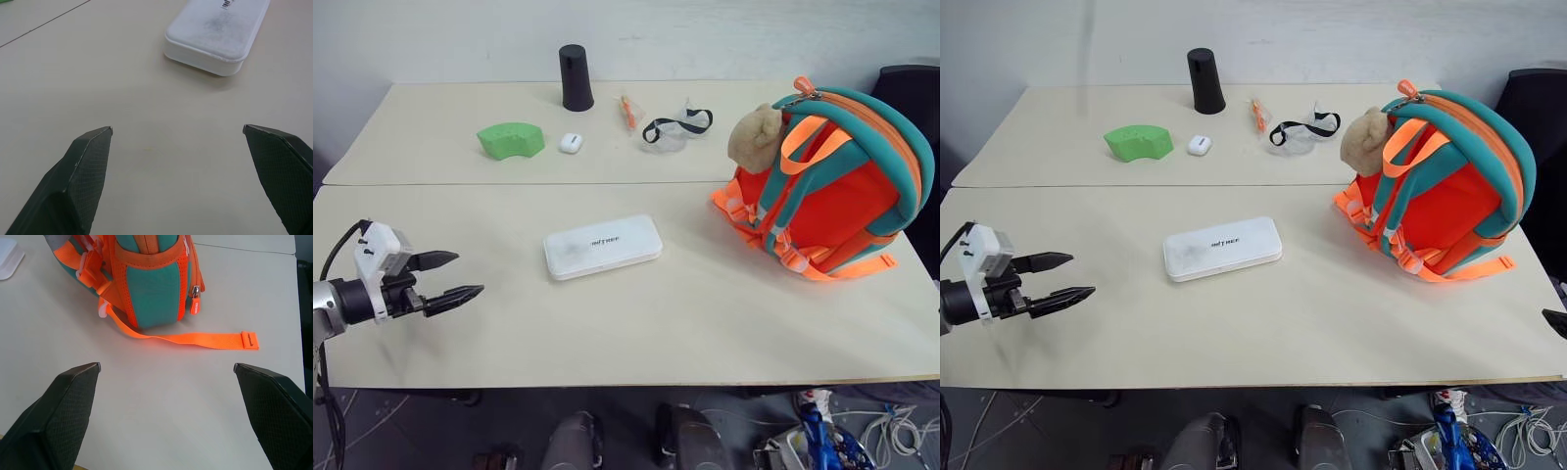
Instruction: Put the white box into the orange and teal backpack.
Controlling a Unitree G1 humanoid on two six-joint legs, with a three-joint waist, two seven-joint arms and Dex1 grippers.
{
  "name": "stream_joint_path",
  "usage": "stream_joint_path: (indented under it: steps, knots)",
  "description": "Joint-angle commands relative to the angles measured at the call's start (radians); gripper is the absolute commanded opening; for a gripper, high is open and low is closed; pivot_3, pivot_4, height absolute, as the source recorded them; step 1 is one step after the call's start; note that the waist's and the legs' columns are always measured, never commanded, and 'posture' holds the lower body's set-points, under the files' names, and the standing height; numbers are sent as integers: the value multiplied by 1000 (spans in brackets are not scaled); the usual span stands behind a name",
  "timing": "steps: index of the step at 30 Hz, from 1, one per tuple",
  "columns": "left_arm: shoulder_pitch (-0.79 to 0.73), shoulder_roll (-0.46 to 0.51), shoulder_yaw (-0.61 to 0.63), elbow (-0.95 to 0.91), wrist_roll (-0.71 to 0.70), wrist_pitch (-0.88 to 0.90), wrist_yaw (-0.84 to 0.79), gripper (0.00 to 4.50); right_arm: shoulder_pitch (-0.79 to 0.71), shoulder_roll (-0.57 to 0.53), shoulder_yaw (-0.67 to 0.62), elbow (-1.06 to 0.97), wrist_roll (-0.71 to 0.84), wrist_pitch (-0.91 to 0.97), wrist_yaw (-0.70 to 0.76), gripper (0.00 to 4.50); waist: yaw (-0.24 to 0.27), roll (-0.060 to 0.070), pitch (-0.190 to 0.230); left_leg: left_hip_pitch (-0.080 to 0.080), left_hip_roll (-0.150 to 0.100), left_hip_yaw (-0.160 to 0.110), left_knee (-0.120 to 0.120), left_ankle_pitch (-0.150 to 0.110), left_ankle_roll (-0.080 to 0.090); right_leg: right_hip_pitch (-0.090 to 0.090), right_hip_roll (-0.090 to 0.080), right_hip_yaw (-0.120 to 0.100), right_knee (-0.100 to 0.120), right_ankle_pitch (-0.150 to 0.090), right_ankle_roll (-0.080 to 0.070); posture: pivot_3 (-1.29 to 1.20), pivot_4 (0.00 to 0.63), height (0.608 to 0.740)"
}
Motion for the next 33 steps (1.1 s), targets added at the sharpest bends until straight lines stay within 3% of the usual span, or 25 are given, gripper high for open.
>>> stream_joint_path:
  steps: [1,2,4,7,14,16,19,26,33]
  knots:
    - [-20,15,19,-9,-2,-10,8,4500,3,9,-22,-37,14,-13,11,4472,0,0,0,0,0,0,0,0,0,0,0,0,0,0,0,0,150,740]
    - [-22,14,17,-9,-2,-11,10,4500,5,12,-17,-60,23,-6,18,4472,0,0,0,0,0,0,0,0,0,0,0,0,0,0,0,0,150,740]
    - [-33,11,7,-9,1,-15,14,4500,4,18,-4,-113,46,11,29,4067,0,0,0,0,0,0,0,0,0,0,0,0,0,0,0,0,150,740]
    - [-46,5,-28,-24,17,-27,19,3893,-8,47,48,-267,121,70,22,3174,-1,0,0,1,0,0,0,0,0,1,0,0,1,0,0,0,150,740]
    - [-83,-46,-130,-34,81,-75,79,1756,-106,130,372,-571,162,85,-82,833,0,0,0,2,1,0,-1,0,-1,1,0,1,1,0,0,0,150,740]
    - [-132,-84,-183,-20,112,-94,111,1067,-206,152,535,-605,118,68,-123,129,0,-1,0,2,0,0,-1,0,-2,1,0,1,1,0,0,0,150,740]
    - [-186,-120,-243,-18,139,-93,131,81,-351,176,708,-588,53,51,-160,0,1,-1,0,1,0,0,0,0,-2,1,0,0,2,0,0,0,150,740]
    - [-288,-191,-353,47,235,-95,210,32,-690,314,1029,-386,-224,-18,-333,0,-4,-1,0,0,-1,3,1,3,1,-1,2,-1,3,0,0,0,150,740]
    - [-317,-219,-398,73,273,-122,217,32,-909,501,1168,-100,-449,-118,-510,0,-8,-2,0,0,0,5,3,4,1,-3,3,-3,6,0,0,0,150,740]
